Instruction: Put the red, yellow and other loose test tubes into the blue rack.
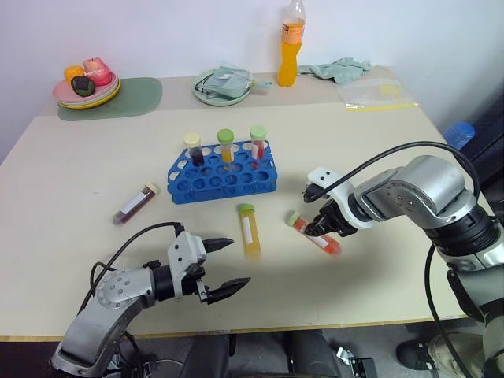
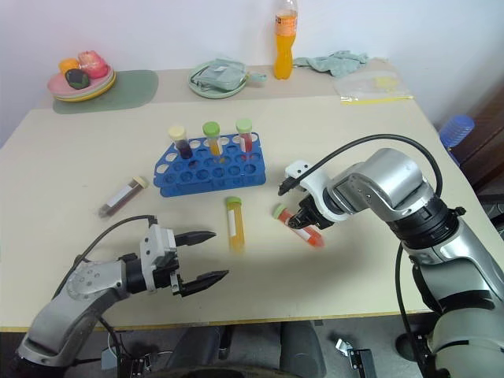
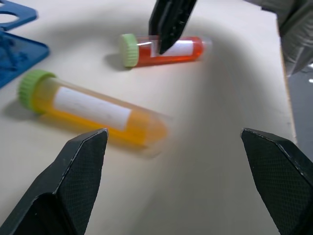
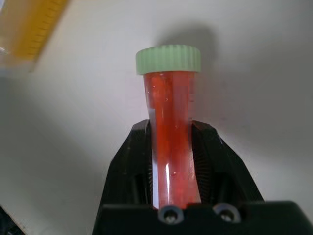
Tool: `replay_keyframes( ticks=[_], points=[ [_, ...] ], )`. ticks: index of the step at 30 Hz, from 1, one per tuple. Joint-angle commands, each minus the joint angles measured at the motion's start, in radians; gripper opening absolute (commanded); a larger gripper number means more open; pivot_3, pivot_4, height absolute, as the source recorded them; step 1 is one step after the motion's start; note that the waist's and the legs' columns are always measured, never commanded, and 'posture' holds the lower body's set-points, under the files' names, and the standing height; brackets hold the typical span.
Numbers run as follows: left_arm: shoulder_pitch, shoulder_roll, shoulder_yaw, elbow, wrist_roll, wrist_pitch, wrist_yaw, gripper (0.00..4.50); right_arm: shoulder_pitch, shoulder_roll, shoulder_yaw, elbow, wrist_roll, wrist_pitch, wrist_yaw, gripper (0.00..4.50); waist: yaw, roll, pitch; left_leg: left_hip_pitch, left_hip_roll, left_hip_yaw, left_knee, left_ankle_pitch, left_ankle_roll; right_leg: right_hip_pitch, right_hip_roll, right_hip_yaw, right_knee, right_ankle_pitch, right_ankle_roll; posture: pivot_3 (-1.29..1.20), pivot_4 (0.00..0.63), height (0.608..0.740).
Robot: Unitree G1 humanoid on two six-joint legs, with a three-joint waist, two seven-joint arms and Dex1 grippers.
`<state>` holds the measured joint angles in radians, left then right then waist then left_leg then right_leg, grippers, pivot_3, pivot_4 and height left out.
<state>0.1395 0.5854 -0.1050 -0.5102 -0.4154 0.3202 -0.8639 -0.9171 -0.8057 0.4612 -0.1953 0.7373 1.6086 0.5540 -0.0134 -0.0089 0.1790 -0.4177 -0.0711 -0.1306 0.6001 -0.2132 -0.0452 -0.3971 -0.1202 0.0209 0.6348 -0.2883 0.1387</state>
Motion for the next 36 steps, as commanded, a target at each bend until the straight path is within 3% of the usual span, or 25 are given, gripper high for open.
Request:
replay_keyframes(
  ticks=[1,3,5,10,15,19,26,36],
  points=[
    [0.004,-0.008,-0.003,-0.005,0.006,-0.032,0.003,4.5,-0.031,-0.021,-0.031,-0.042,0.018,0.006,-0.002,0.65,0.0,0.0,0.0,0.0,0.0,0.0,0.0,0.0,0.0,0.0,0.0,0.0,0.0,0.0,0.0,0.0,0.15,0.74],
    [0.004,-0.022,0.019,0.007,-0.007,-0.034,0.016,4.5,0.016,-0.004,-0.148,-0.11,0.01,-0.077,0.004,0.65,0.001,0.0,0.0,0.0,0.0,0.0,0.0,0.0,0.0,0.0,0.0,0.0,0.0,0.0,0.0,0.0,0.15,0.74],
    [0.007,-0.042,0.064,0.022,-0.038,-0.026,0.039,4.5,0.11,0.05,-0.293,-0.205,-0.03,-0.325,-0.005,0.65,0.001,-0.001,0.0,-0.001,0.0,0.0,0.001,0.0,0.0,-0.001,0.0,0.0,0.001,0.0,0.0,0.0,0.15,0.74],
    [-0.024,-0.099,0.167,0.088,-0.062,-0.037,0.125,4.5,0.304,0.322,-0.485,-0.281,-0.117,-0.764,-0.126,0.65,0.0,0.0,-0.001,-0.001,0.0,0.001,0.008,0.0,0.0,0.0,0.002,-0.001,0.007,0.0,0.0,0.0,0.15,0.74],
    [-0.098,-0.174,0.234,0.188,-0.04,-0.039,0.25,4.5,0.397,0.588,-0.357,-0.095,-0.405,-1.224,-0.27,0.65,-0.002,0.0,-0.001,0.001,0.0,0.0,0.013,0.0,-0.001,0.0,0.002,0.0,0.015,0.0,0.0,0.0,0.15,0.74],
    [-0.14,-0.227,0.256,0.241,0.01,-0.109,0.332,4.5,0.385,0.759,-0.329,0.135,-0.522,-1.493,-0.35,0.65,-0.008,0.0,-0.001,0.003,0.0,0.0,0.012,0.001,-0.002,0.0,0.002,0.001,0.016,0.0,0.0,0.0,0.15,0.74],
    [-0.156,-0.254,0.242,0.158,0.013,-0.074,0.403,4.5,0.39,0.849,-0.327,0.333,-0.596,-1.682,-0.356,0.65,-0.006,0.0,-0.001,0.003,0.0,-0.001,0.012,0.001,-0.002,0.0,0.002,0.002,0.016,0.0,0.0,0.0,0.15,0.74],
    [-0.175,-0.24,0.238,0.038,-0.009,0.052,0.46,4.5,0.407,0.862,-0.335,0.418,-0.612,-1.701,-0.345,0.65,-0.008,0.0,-0.001,0.003,0.0,-0.001,0.011,0.001,-0.002,0.0,0.003,0.003,0.016,0.0,0.0,0.0,0.15,0.74]
  ],
)
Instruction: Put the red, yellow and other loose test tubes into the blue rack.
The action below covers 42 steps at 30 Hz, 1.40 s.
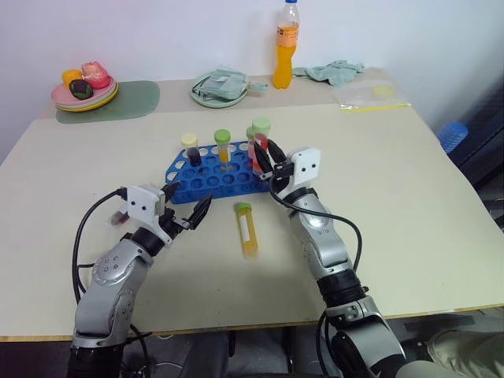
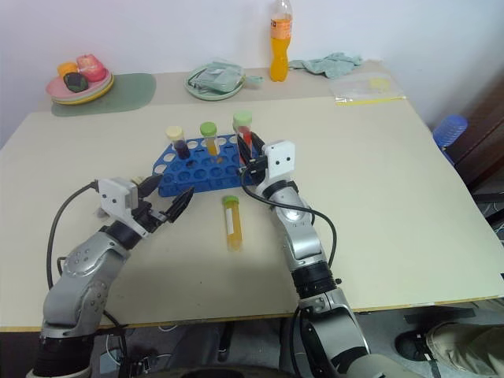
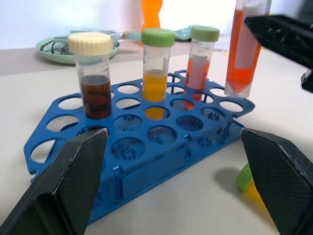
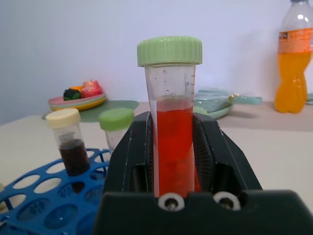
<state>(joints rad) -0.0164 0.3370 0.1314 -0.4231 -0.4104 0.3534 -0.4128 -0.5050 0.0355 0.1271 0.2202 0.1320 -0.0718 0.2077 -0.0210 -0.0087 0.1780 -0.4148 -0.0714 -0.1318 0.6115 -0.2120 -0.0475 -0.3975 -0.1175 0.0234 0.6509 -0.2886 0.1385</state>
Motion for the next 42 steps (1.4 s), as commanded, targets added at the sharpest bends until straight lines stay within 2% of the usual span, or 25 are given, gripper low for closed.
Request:
replay_keyframes(
  ticks=[1,10,16,23,24,28,30,32,35,38,40,42],
  points=[
    [-0.022,0.008,0.002,-0.051,-0.014,0.025,0.011,4.5,-0.008,0.024,0.0,0.013,-0.009,-0.025,0.001,0.65,0.0,0.0,0.0,0.0,0.0,0.0,0.0,0.0,0.0,0.0,0.0,0.0,0.0,0.0,0.0,0.0,0.15,0.74],
    [-0.016,0.021,-0.003,-0.055,-0.027,0.043,-0.019,4.5,-0.049,0.043,-0.025,0.126,-0.048,-0.082,-0.042,0.65,-0.001,0.0,0.0,0.001,0.0,0.0,0.0,0.0,0.0,0.0,0.0,0.0,0.0,0.0,0.0,0.0,0.15,0.74],
    [0.009,0.019,-0.003,-0.05,-0.026,0.029,-0.042,4.5,-0.036,0.047,-0.028,0.128,-0.027,-0.097,-0.015,0.65,-0.001,0.0,0.0,0.001,0.0,0.0,0.0,0.0,0.0,0.001,0.0,0.0,0.0,0.0,0.0,0.0,0.15,0.74],
    [0.032,0.013,-0.003,-0.037,-0.018,0.008,-0.06,4.5,-0.011,0.046,-0.021,0.06,-0.015,-0.113,0.023,4.17,-0.001,0.0,0.0,0.001,0.0,0.0,0.0,0.0,0.0,0.001,0.0,0.001,0.0,0.0,0.0,0.0,0.15,0.74],
    [0.034,0.013,-0.004,-0.036,-0.017,0.005,-0.061,4.5,-0.007,0.042,-0.018,0.038,-0.024,-0.116,0.02,4.43,-0.001,0.0,0.0,0.001,0.0,0.0,0.0,0.0,0.0,0.001,0.0,0.001,0.0,0.0,0.0,0.0,0.15,0.74],
    [0.042,0.01,-0.006,-0.038,-0.014,-0.002,-0.063,4.5,0.017,-0.002,-0.018,-0.103,-0.042,-0.065,0.023,4.43,0.0,0.001,0.0,0.001,0.0,0.0,0.0,0.0,0.0,0.0,0.0,0.001,0.0,0.0,0.0,0.0,0.15,0.74],
    [0.046,0.01,-0.001,-0.039,-0.016,-0.001,-0.062,4.5,0.041,-0.055,-0.034,-0.225,-0.016,0.039,0.046,4.43,0.003,0.001,0.0,0.001,0.0,0.0,0.0,0.0,0.0,0.0,0.0,0.001,0.0,0.0,0.0,0.0,0.15,0.74],
    [0.052,0.018,0.008,-0.038,-0.019,0.0,-0.068,4.5,0.069,-0.136,-0.055,-0.375,0.049,0.245,0.088,4.43,0.007,0.0,0.0,0.001,0.0,0.0,0.0,0.0,0.0,0.001,0.0,0.001,0.0,0.0,0.0,0.0,0.15,0.74],
    [0.067,0.039,0.021,-0.028,-0.019,-0.005,-0.087,4.5,0.084,-0.264,-0.12,-0.574,0.226,0.659,0.114,4.43,0.008,0.0,0.0,0.001,0.0,0.0,0.0,0.0,0.0,0.002,-0.001,0.001,-0.001,0.0,0.0,0.0,0.15,0.74],
    [0.067,0.059,0.038,0.007,-0.022,-0.018,-0.107,4.5,0.056,-0.391,-0.181,-0.691,0.395,1.066,0.133,4.43,0.005,0.001,0.0,0.001,0.0,-0.001,0.0,0.0,0.0,0.002,-0.001,0.0,-0.001,0.0,-0.001,0.0,0.15,0.74],
    [0.061,0.076,0.038,0.04,-0.016,-0.031,-0.129,4.5,-0.01,-0.409,-0.239,-0.718,0.492,1.382,0.121,4.43,0.0,0.001,0.0,0.001,0.001,0.0,-0.001,-0.001,0.001,0.001,-0.001,0.001,-0.001,-0.001,-0.001,0.0,0.15,0.74],
    [0.052,0.094,0.032,0.073,-0.012,-0.045,-0.158,4.5,-0.09,-0.36,-0.291,-0.712,0.549,1.625,0.086,4.43,-0.001,0.002,0.0,0.001,0.001,0.0,-0.001,-0.001,0.001,0.001,0.0,0.001,-0.001,-0.001,-0.001,0.0,0.15,0.74]
  ],
)
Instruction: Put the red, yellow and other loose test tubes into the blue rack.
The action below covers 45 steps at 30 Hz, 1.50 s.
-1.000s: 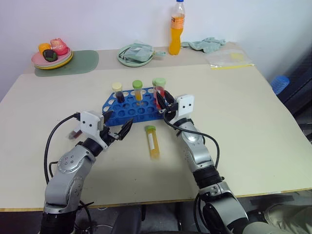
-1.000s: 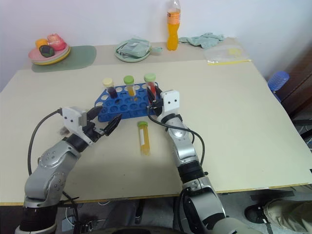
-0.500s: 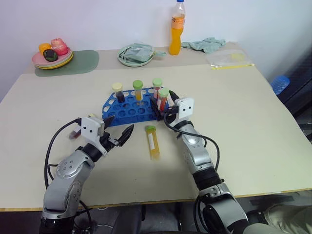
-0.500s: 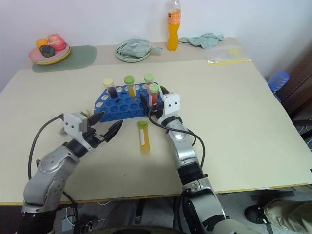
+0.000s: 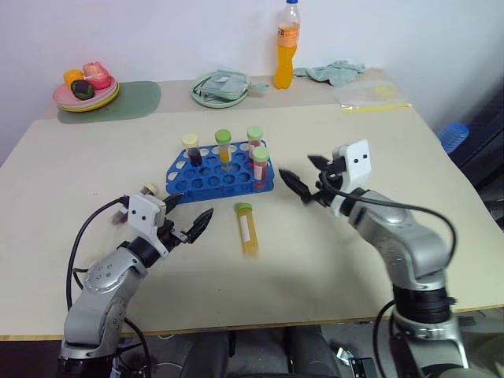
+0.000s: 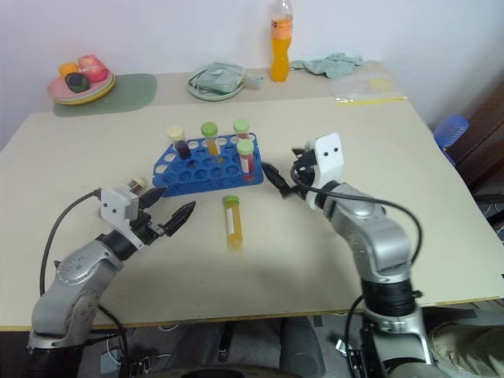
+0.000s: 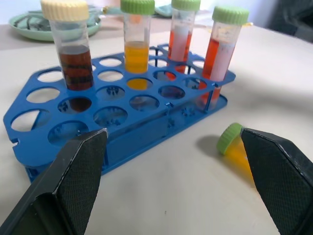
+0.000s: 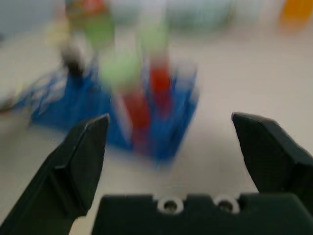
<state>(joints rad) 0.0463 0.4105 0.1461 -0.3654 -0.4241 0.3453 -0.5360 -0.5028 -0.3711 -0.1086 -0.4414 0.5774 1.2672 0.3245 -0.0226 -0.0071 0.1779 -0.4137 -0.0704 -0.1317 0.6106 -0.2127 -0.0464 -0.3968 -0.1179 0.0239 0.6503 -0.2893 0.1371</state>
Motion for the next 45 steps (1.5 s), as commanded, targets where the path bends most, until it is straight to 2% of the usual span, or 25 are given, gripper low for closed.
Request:
replay_keyframes(
  ticks=[1,5,7,12,15,16,18,21,24,26,29,30,31,36,37,38,39,41,43,45],
  points=[
    [-0.014,0.03,0.014,0.03,0.001,-0.044,-0.054,4.5,-0.119,0.07,-0.069,-0.006,0.186,0.332,-0.079,4.43,0.002,0.0,0.0,0.0,0.0,0.0,0.0,0.0,0.0,0.0,0.0,0.0,0.0,0.0,0.0,0.0,0.15,0.74],
    [-0.004,0.069,0.008,0.068,-0.002,-0.075,-0.132,4.5,-0.174,0.099,-0.036,0.146,0.487,0.347,-0.321,4.43,0.008,0.0,0.0,0.0,0.0,0.0,0.0,0.0,0.0,0.001,-0.001,0.0,-0.001,0.0,0.0,0.0,0.15,0.74],
    [0.015,0.088,0.01,0.079,-0.004,-0.091,-0.168,4.5,-0.2,0.121,-0.015,0.252,0.627,0.347,-0.496,4.43,0.007,0.0,0.0,-0.001,-0.001,0.0,0.0,0.0,0.001,0.001,-0.002,0.0,-0.001,0.0,0.0,0.0,0.15,0.74],
    [0.065,0.102,0.022,0.072,0.01,-0.124,-0.181,4.5,-0.272,0.256,-0.075,0.543,0.886,0.347,-0.981,4.43,0.0,0.0,0.0,-0.001,0.0,0.0,-0.001,0.0,0.001,-0.001,-0.001,0.0,-0.001,0.0,0.0,0.0,0.15,0.74],
    [0.103,0.09,0.015,0.028,0.01,-0.12,-0.163,4.5,-0.276,0.214,0.092,0.587,1.277,0.138,-1.33,4.43,-0.002,0.001,0.0,-0.001,0.0,0.0,-0.001,0.0,0.001,-0.001,-0.001,0.001,-0.001,0.0,0.0,0.0,0.15,0.74],
    [0.112,0.087,0.012,0.018,0.012,-0.12,-0.158,4.5,-0.272,0.207,0.132,0.581,1.357,0.085,-1.405,4.43,-0.002,0.001,0.0,-0.002,0.0,0.0,-0.001,0.0,0.001,-0.001,-0.002,0.001,-0.001,0.0,0.0,0.0,0.15,0.74],
    [0.132,0.079,0.003,-0.001,0.016,-0.12,-0.148,4.5,-0.266,0.21,0.176,0.573,1.395,0.041,-1.508,4.43,-0.004,0.001,0.0,-0.002,0.001,0.0,-0.001,0.0,0.001,-0.001,-0.002,0.001,-0.001,0.0,0.0,0.0,0.15,0.74],
    [0.144,0.073,-0.001,-0.012,0.018,-0.118,-0.142,4.5,-0.25,0.223,0.2,0.568,1.395,0.01,-1.586,4.43,-0.005,0.001,0.0,-0.002,0.0,0.0,-0.001,0.0,0.001,-0.001,-0.001,0.0,-0.001,0.0,0.0,0.0,0.15,0.74],
    [0.143,0.074,0.002,-0.01,0.015,-0.117,-0.142,4.5,-0.243,0.229,0.208,0.572,1.395,0.001,-1.615,3.66,-0.011,0.001,0.0,-0.002,0.0,0.0,-0.001,0.0,0.001,-0.001,-0.001,0.0,-0.001,0.0,0.0,0.0,0.15,0.74],
    [0.141,0.075,0.004,-0.008,0.012,-0.117,-0.142,4.5,-0.243,0.236,0.206,0.573,1.395,-0.002,-1.626,2.72,-0.017,0.001,0.0,-0.002,0.0,0.0,-0.001,0.0,0.001,-0.001,0.0,0.0,0.0,0.0,0.0,0.0,0.15,0.74],
    [0.145,0.076,0.01,-0.005,0.004,-0.119,-0.148,4.5,-0.257,0.238,0.204,0.566,1.395,0.003,-1.611,1.18,-0.022,0.001,0.0,-0.002,0.0,0.0,-0.001,0.0,0.001,-0.001,0.001,0.0,0.0,0.0,0.0,0.0,0.15,0.74],
    [0.146,0.076,0.01,-0.006,0.003,-0.12,-0.149,4.5,-0.263,0.234,0.204,0.564,1.395,0.008,-1.6,0.82,-0.022,0.001,0.0,-0.002,0.0,0.0,-0.001,0.0,0.001,-0.001,0.001,0.0,0.0,0.0,0.0,0.0,0.15,0.74],
    [0.148,0.076,0.01,-0.01,0.002,-0.118,-0.149,4.5,-0.27,0.229,0.203,0.557,1.395,0.016,-1.58,0.69,-0.023,0.001,0.0,-0.002,0.0,0.0,-0.001,0.0,0.001,-0.001,0.001,0.0,0.0,0.0,0.0,0.0,0.15,0.74],
    [0.146,0.075,0.013,-0.031,0.002,-0.104,-0.13,4.5,-0.295,0.143,0.218,0.474,1.395,0.026,-1.407,0.69,-0.02,0.002,0.001,-0.002,0.0,0.0,-0.001,0.0,0.001,-0.001,0.001,0.0,0.0,0.0,0.0,0.0,0.15,0.74],
    [0.141,0.068,0.021,-0.036,-0.002,-0.1,-0.115,4.5,-0.299,0.11,0.209,0.422,1.357,0.03,-1.324,0.69,-0.02,0.002,0.001,-0.002,0.0,0.0,-0.001,0.0,0.001,-0.001,0.001,-0.001,0.0,0.0,0.0,0.0,0.15,0.74],
    [0.135,0.06,0.033,-0.04,-0.01,-0.095,-0.097,4.5,-0.302,0.079,0.199,0.34,1.26,0.025,-1.196,0.69,-0.019,0.002,0.001,-0.002,0.0,0.0,-0.001,0.0,0.002,-0.001,0.001,-0.001,0.0,0.0,0.0,0.0,0.15,0.74],
    [0.126,0.051,0.045,-0.04,-0.012,-0.098,-0.078,4.5,-0.305,0.019,0.226,0.214,1.087,-0.026,-0.999,0.69,-0.018,0.002,0.001,-0.002,0.0,0.0,-0.001,0.0,0.002,-0.001,0.001,-0.001,-0.001,0.0,0.0,0.0,0.15,0.74],
    [0.102,0.03,0.07,-0.028,-0.013,-0.107,-0.036,4.5,-0.25,-0.089,0.314,0.035,0.748,-0.23,-0.615,0.69,-0.018,0.003,0.001,-0.005,0.0,0.0,0.001,-0.001,0.002,-0.003,0.001,-0.002,-0.001,0.0,0.001,0.0,0.15,0.74],
    [0.084,0.015,0.084,-0.016,-0.015,-0.112,-0.014,4.5,-0.182,-0.135,0.399,0.013,0.503,-0.449,-0.367,0.69,-0.019,0.0,-0.001,-0.006,0.0,0.001,0.001,-0.001,0.002,-0.003,0.001,-0.004,-0.001,-0.001,0.002,0.0,0.15,0.74],
    [0.072,-0.002,0.096,-0.005,-0.015,-0.114,0.006,4.5,-0.15,-0.115,0.473,0.086,0.272,-0.664,-0.233,0.69,-0.026,-0.001,-0.001,-0.003,0.0,0.001,0.001,-0.001,0.002,0.0,0.002,-0.005,-0.001,-0.001,0.002,0.0,0.15,0.74]
  ],
)
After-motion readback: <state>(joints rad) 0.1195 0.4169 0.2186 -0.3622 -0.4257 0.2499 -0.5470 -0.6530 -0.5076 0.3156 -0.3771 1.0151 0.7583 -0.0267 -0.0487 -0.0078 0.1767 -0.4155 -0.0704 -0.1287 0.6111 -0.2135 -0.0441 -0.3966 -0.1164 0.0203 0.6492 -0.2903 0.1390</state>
